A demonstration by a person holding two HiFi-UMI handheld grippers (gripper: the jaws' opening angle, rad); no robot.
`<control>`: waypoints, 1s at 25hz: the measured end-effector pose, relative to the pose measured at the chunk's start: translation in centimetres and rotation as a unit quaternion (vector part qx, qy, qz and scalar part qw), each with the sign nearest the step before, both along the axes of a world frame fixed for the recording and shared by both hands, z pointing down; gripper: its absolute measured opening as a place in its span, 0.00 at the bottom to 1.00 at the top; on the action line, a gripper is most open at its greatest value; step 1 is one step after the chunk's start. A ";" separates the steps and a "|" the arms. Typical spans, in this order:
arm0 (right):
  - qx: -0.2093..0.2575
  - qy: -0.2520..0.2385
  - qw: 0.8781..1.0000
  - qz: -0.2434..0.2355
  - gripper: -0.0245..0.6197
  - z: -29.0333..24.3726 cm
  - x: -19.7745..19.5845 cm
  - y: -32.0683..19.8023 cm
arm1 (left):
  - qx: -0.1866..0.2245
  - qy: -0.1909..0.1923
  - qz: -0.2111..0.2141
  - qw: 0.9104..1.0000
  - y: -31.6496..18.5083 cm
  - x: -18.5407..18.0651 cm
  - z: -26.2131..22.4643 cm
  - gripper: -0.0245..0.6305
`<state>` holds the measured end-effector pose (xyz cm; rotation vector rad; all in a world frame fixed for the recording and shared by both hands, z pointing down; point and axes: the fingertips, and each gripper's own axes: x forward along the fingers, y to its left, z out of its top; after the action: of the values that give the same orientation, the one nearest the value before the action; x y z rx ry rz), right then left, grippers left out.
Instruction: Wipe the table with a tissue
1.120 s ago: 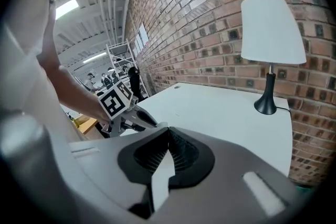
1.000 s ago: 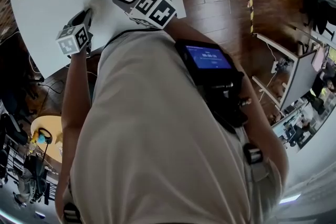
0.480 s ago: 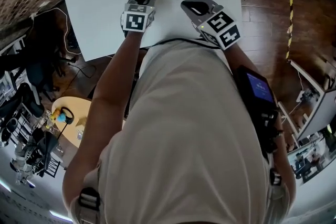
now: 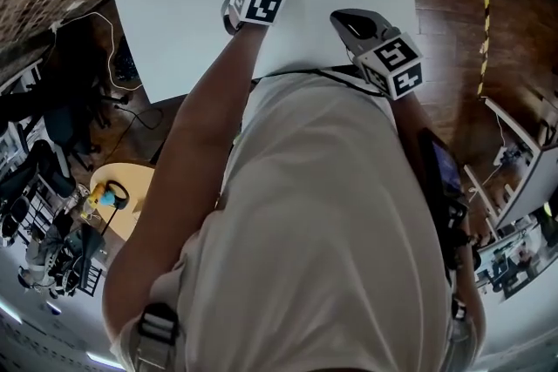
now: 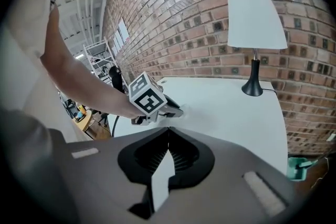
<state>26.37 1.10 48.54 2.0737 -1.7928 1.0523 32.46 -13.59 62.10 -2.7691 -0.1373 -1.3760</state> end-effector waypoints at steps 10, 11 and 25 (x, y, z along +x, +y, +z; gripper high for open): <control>-0.001 0.009 0.999 -0.033 0.05 -0.4 -0.9 -2.2 | -0.012 -0.024 -0.049 0.998 -4.4 -3.2 0.3 0.11; -0.001 0.009 0.999 -0.035 0.05 -0.4 -1.1 -2.3 | -0.010 -0.026 -0.051 0.998 -4.9 -3.7 0.3 0.11; 0.022 0.017 0.999 -0.023 0.05 -0.7 -3.7 -3.6 | 0.079 -0.045 -0.200 0.975 -16.9 -16.6 -2.8 0.11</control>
<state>22.63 -2.45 47.83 2.0505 -1.8544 0.9696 15.90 -30.46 59.33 -2.6959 0.5335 -1.5127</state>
